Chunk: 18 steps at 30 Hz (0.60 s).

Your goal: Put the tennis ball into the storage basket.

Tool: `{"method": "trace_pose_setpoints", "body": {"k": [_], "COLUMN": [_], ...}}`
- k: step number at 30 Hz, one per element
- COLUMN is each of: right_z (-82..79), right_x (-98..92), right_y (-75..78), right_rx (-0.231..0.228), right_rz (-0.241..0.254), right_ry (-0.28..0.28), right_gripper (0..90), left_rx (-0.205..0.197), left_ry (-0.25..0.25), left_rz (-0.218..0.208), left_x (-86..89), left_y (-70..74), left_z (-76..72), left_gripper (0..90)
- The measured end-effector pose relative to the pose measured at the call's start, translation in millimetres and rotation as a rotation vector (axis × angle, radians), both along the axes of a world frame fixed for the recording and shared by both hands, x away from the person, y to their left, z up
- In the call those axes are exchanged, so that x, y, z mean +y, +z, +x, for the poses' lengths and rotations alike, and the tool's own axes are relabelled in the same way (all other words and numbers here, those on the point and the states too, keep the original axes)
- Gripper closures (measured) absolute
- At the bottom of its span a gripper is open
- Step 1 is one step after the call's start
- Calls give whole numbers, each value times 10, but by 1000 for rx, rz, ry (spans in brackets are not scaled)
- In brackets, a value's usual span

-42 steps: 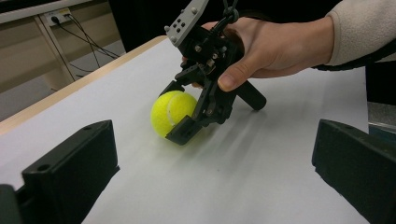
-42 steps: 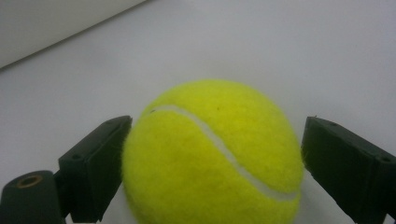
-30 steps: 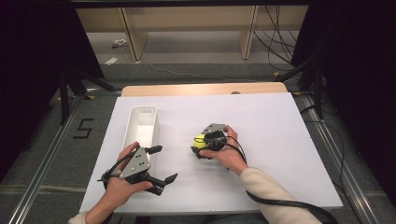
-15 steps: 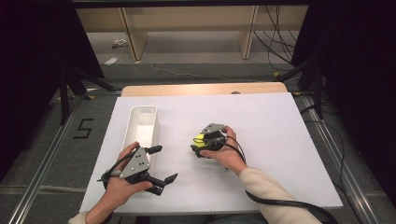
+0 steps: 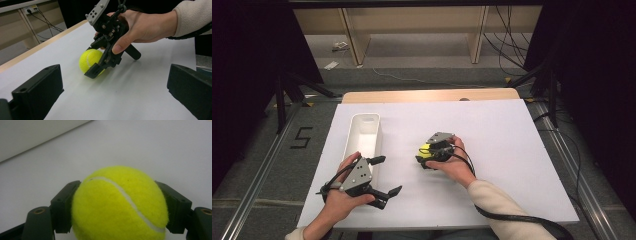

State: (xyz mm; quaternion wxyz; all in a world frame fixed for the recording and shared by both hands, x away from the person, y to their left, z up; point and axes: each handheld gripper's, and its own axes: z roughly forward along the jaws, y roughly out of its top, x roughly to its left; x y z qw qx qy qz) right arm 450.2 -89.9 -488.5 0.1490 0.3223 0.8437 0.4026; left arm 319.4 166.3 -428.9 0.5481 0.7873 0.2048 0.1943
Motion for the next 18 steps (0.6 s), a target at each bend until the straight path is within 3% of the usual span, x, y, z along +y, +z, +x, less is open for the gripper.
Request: {"method": "trace_pose_setpoints", "body": {"k": [9,18], "right_z": [3,6], "right_x": [-20,-40], "right_y": [76,133], "right_rx": [-31,-31], "right_rz": [23,39], "right_ry": [-2,-3], "right_gripper": [265,266], "left_rx": [-3,-3], "left_ry": [-1,-1], "left_rz": [1,1], "left_x": [0,0], "left_y": [2,2], "left_z": [0,-1], "left_gripper": [0,0]}}
